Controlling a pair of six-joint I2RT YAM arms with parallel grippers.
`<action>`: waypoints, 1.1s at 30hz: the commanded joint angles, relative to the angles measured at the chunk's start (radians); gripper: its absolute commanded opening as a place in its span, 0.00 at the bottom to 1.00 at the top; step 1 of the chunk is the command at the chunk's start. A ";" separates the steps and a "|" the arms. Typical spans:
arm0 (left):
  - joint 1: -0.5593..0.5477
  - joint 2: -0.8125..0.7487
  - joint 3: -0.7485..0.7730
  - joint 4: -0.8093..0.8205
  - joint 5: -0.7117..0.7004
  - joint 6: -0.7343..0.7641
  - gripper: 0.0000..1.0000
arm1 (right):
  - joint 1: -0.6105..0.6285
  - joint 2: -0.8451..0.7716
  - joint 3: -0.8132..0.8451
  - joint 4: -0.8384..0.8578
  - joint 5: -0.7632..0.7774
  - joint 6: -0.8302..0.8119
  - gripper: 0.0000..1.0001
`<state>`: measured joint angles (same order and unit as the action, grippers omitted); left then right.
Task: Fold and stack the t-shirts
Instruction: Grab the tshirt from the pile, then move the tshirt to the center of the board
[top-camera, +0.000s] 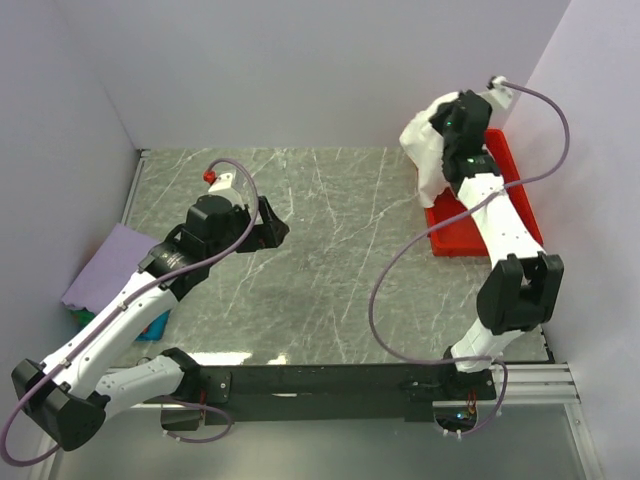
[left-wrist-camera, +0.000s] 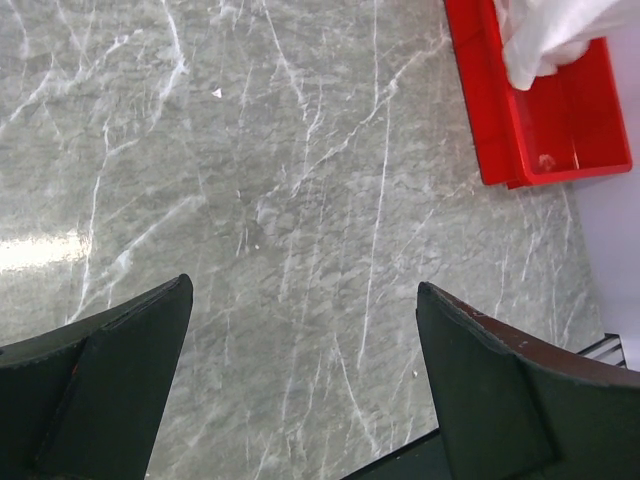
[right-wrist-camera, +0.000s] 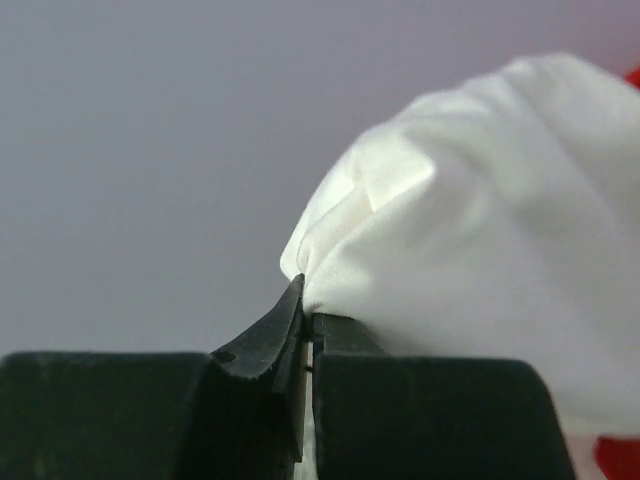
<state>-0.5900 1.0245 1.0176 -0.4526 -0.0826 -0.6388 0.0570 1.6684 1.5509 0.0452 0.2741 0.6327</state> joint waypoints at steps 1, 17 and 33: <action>0.009 -0.037 -0.002 0.054 0.021 0.011 0.99 | 0.088 -0.116 0.078 0.036 0.143 -0.165 0.00; 0.018 -0.119 -0.033 0.074 0.007 -0.030 0.99 | 0.615 -0.273 0.500 -0.079 0.223 -0.528 0.00; 0.018 -0.167 -0.201 0.103 0.015 -0.125 0.98 | 0.387 -0.105 0.315 -0.350 0.019 -0.115 0.53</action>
<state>-0.5770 0.8547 0.8486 -0.3992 -0.0757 -0.7280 0.6170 1.5414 1.8965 -0.1669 0.4660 0.3096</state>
